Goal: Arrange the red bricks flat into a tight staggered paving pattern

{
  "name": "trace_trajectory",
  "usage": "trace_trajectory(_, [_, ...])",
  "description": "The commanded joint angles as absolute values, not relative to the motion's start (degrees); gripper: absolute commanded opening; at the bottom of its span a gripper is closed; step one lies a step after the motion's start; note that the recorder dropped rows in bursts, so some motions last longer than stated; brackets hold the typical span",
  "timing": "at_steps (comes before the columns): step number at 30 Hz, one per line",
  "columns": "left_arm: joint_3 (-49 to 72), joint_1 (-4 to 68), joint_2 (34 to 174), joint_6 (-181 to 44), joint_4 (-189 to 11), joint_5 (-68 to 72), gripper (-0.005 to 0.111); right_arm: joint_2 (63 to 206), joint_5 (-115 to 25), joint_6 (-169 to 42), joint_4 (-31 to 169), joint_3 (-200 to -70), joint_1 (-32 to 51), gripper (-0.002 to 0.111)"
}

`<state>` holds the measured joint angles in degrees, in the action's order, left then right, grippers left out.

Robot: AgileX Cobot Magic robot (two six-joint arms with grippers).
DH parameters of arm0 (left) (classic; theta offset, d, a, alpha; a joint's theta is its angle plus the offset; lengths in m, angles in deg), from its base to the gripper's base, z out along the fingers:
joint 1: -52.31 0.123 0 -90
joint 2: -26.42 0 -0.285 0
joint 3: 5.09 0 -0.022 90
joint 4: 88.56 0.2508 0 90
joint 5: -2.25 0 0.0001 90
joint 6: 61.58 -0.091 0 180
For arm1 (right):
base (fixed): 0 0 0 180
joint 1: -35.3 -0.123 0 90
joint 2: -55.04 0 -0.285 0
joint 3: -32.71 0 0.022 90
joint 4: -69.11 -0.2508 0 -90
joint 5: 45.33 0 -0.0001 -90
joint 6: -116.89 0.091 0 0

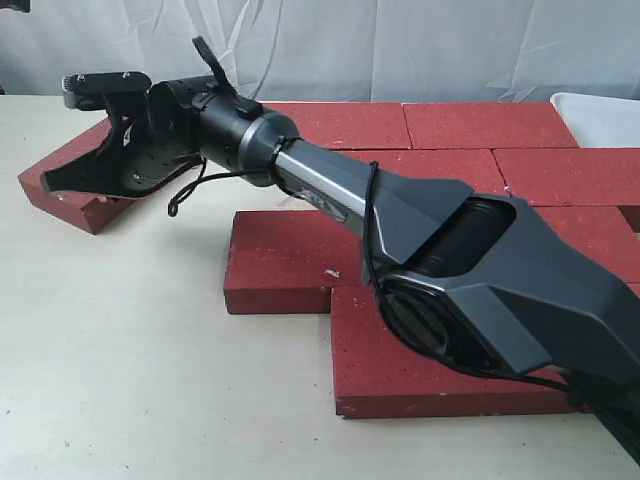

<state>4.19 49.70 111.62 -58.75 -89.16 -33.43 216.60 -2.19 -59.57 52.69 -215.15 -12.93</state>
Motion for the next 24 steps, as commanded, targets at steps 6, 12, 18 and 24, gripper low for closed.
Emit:
trace_trajectory(6, [5.25,54.52,127.76,-57.67,-88.56,-28.02,0.000,207.42,23.76,-56.28,58.76,-215.66,-5.98,-0.001])
trace_trajectory(12, [5.25,54.52,135.73,-57.67,-91.75,-25.78,0.000,198.82,24.63,-57.51,60.69,-214.58,-4.04,-0.001])
trace_trajectory(18, [5.25,54.41,140.09,-74.67,-116.23,-22.40,0.000,191.09,24.63,-59.62,62.91,-210.12,-4.04,-0.001])
trace_trajectory(24, [3.65,54.41,141.96,-79.76,-121.59,-19.48,0.000,185.09,24.63,-59.81,67.72,-199.26,-4.04,-0.001])
